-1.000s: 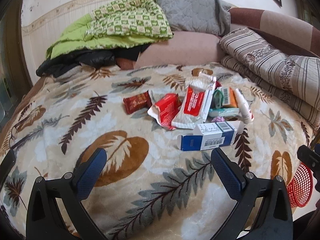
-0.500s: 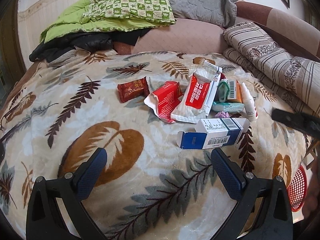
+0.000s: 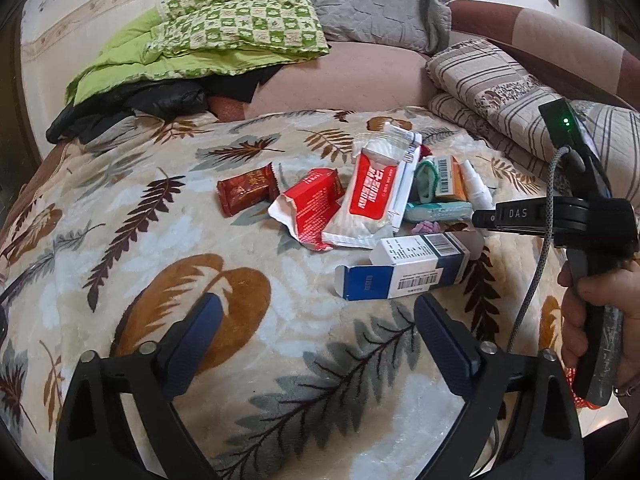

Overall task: Collect trash
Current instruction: 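Grasp the white spray bottle with the right tool while the left tool approaches the blue-white medicine box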

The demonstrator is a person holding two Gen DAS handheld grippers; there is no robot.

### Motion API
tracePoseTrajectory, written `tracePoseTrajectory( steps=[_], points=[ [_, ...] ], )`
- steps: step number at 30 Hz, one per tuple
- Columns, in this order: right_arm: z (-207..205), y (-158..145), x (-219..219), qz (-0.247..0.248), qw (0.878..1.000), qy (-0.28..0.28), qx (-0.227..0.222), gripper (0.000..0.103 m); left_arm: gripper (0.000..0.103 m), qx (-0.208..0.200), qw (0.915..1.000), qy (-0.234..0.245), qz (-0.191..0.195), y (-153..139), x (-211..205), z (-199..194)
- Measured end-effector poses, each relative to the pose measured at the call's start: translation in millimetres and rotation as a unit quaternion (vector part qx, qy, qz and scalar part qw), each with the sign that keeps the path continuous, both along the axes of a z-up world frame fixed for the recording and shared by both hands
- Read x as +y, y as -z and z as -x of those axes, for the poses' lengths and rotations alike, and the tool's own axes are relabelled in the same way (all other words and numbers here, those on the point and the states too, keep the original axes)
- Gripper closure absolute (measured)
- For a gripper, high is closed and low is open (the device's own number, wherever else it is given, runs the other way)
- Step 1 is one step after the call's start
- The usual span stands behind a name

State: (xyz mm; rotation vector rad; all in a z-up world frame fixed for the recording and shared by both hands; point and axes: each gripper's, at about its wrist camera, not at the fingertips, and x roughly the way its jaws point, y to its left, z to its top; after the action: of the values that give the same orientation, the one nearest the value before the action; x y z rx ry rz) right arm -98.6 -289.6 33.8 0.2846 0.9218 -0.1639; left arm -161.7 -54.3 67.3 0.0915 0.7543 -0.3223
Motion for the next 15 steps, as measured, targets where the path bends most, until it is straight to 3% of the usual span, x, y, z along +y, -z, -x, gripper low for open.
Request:
tracePoseTrajectory(
  steps=[2, 7, 11, 13, 15],
  points=[
    [0, 6, -2, -0.017, 1.0, -0.004, 0.005, 0.091, 0.014, 0.002, 1.0, 0.004, -0.001, 1, -1, 0],
    [10, 1, -4, -0.039, 0.999, -0.003, -0.015, 0.1, 0.023, 0.003, 0.9998, 0.017, -0.006, 2, -7, 0],
    [22, -10, -5, -0.046, 0.998, 0.0, -0.04, 0.102, 0.035, 0.004, 0.9995, 0.028, -0.014, 3, -14, -2],
    [27, -14, -7, -0.051, 0.997, 0.004, -0.05, 0.102, 0.05, 0.007, 0.999, 0.04, -0.017, 4, -19, -4],
    [35, -19, -10, -0.051, 0.997, 0.01, -0.062, 0.102, 0.051, 0.009, 0.9985, 0.05, -0.022, 5, -24, -5]
  ],
)
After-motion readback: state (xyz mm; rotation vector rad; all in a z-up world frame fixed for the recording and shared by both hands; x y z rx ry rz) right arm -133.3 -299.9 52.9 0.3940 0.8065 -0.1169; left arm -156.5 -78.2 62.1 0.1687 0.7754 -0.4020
